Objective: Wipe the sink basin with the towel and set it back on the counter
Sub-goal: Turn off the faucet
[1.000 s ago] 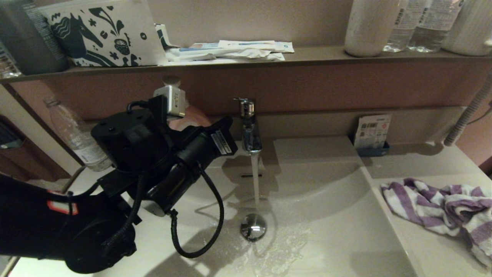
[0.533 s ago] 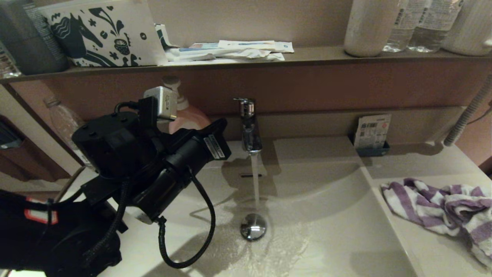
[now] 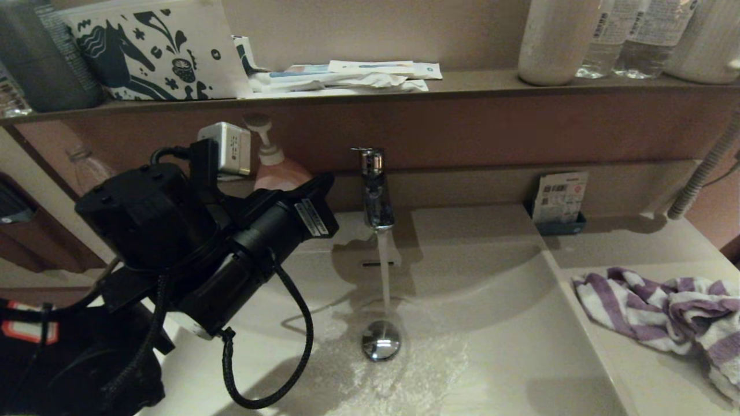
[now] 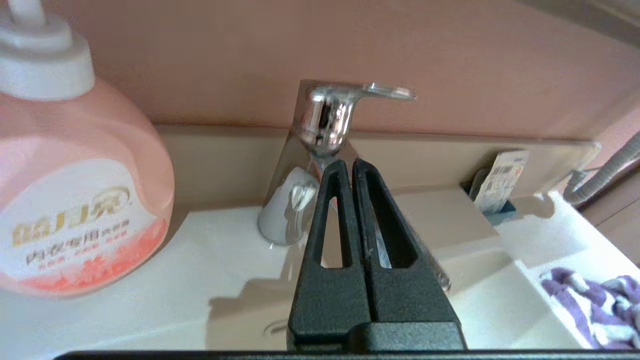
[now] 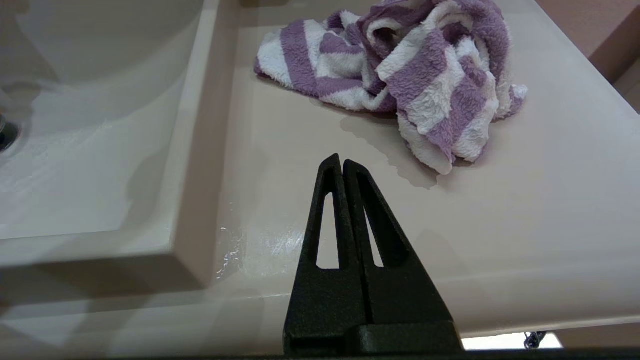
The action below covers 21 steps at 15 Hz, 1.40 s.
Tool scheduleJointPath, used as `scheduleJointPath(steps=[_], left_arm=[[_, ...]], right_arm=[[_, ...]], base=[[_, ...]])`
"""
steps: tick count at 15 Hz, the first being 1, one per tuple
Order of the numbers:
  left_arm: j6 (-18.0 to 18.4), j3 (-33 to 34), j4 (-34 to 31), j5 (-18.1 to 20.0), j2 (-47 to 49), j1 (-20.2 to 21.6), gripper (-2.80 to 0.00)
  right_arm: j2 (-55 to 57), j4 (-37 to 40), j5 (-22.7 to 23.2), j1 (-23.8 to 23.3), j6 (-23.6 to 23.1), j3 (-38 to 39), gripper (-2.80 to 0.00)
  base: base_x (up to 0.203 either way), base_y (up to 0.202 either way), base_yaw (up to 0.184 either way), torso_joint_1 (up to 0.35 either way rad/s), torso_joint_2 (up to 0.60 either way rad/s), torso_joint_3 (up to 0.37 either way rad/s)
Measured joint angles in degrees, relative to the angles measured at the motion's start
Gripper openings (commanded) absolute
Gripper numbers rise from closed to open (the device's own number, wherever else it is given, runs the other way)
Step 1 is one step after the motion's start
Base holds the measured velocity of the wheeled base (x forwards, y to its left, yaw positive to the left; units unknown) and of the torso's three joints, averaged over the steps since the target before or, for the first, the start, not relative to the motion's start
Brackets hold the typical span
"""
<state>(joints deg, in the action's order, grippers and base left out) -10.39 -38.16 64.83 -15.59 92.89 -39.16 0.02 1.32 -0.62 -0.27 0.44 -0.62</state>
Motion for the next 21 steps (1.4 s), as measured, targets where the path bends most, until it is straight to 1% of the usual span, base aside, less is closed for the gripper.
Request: scheduleJointPath(steps=[13, 16, 21], left_arm=[[0.1, 0.7, 0.0, 0.3, -0.5, 0.2, -2.80], [0.2, -1.5, -0.3, 0.5, 0.5, 0.2, -2.80], [0.2, -7.7, -0.4, 0.7, 4.2, 0.1, -2.80]], right_arm=[[0.0, 0.0, 0.0, 0.0, 0.0, 0.0, -2.80], [0.0, 0.0, 0.0, 0.0, 0.0, 0.0, -2.80], [0.0, 0.0, 0.0, 0.0, 0.0, 0.0, -2.80]], base=[[0.000, 0.000, 0.000, 0.000, 0.00, 0.000], [0.000, 0.000, 0.000, 0.000, 0.00, 0.000], [0.000, 0.000, 0.000, 0.000, 0.00, 0.000]])
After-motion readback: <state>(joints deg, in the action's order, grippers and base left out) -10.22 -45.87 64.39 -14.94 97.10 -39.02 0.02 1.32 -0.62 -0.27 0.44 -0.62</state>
